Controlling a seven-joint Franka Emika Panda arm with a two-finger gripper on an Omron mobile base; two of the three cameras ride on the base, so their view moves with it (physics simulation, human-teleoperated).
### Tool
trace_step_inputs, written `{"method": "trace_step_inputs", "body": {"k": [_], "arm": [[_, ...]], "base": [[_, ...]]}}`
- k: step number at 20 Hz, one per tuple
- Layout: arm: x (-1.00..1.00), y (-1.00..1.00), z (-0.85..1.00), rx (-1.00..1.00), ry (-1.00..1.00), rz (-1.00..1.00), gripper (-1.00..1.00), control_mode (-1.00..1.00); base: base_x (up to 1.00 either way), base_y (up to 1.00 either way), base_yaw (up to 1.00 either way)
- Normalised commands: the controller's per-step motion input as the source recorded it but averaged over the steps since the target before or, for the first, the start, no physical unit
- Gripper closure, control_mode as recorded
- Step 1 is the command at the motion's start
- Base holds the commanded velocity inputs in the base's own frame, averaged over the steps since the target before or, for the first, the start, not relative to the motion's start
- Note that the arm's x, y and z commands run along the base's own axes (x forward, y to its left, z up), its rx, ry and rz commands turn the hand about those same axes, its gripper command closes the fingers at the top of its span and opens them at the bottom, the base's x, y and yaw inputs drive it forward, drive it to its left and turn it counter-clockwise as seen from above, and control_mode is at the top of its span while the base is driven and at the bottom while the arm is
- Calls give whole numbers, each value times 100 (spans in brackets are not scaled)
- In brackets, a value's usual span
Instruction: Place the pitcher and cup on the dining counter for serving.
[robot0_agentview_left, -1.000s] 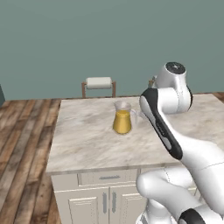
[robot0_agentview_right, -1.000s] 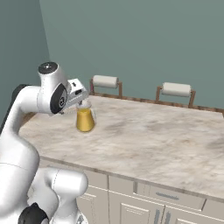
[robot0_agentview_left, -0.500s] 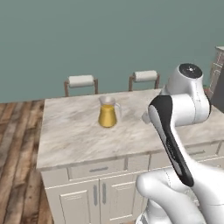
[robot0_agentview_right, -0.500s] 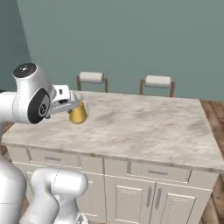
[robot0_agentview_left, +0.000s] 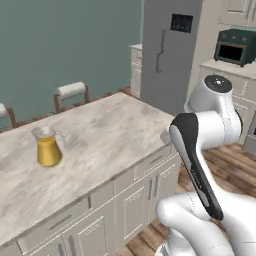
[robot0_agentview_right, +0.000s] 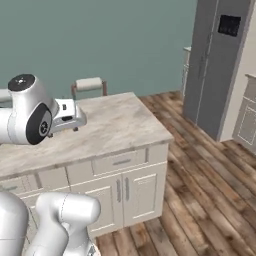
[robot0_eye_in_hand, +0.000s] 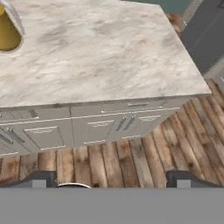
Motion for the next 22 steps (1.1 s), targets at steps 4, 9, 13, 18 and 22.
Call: {"method": "trace_step_inputs", "body": {"k": [4, 9, 13, 18, 22], "arm": [[0, 0, 0, 0, 0, 0, -100, 100], [0, 0, 0, 0, 0, 0, -100, 100], [0, 0, 0, 0, 0, 0, -100, 100], [0, 0, 0, 0, 0, 0, -100, 100], [0, 0, 0, 0, 0, 0, -100, 100]], "base": [[0, 0, -91], [0, -5, -89], [0, -6, -88], [0, -8, -86], [0, -11, -83]]}}
